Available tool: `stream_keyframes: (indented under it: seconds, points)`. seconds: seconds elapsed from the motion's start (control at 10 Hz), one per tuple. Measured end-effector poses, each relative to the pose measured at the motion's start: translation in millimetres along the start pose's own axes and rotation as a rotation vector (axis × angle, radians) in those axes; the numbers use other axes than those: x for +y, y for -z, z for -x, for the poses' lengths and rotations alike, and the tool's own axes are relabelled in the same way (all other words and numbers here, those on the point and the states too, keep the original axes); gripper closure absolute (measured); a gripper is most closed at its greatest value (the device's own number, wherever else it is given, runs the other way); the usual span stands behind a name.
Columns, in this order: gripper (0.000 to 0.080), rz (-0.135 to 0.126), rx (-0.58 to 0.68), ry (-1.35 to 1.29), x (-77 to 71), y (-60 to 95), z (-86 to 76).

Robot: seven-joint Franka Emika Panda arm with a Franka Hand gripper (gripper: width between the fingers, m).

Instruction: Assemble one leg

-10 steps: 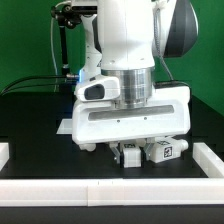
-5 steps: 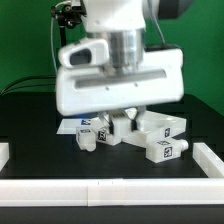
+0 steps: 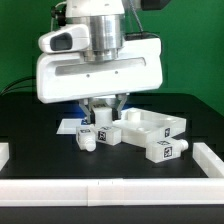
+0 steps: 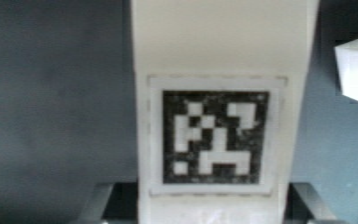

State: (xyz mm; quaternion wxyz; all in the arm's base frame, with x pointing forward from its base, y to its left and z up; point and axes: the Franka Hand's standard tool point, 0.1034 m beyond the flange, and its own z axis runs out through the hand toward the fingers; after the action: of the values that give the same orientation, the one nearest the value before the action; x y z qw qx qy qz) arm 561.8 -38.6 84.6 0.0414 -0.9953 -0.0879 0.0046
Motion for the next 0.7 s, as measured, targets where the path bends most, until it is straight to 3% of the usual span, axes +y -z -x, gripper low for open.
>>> stream_keyframes:
  seconds: [0.2,0.3,0.5,0.7]
  points:
    - [0.0514,0.000,0.000,0.000,0.1,0.0,0.0]
    - [0.0514,0.003,0.002,0.038,7.0,0.2,6.7]
    - [0.0514,0.021,-0.009,0.114,36.3,-14.2,65.4]
    - [0.0514,0.074,0.016,0.149,69.4,-40.8,116.2]
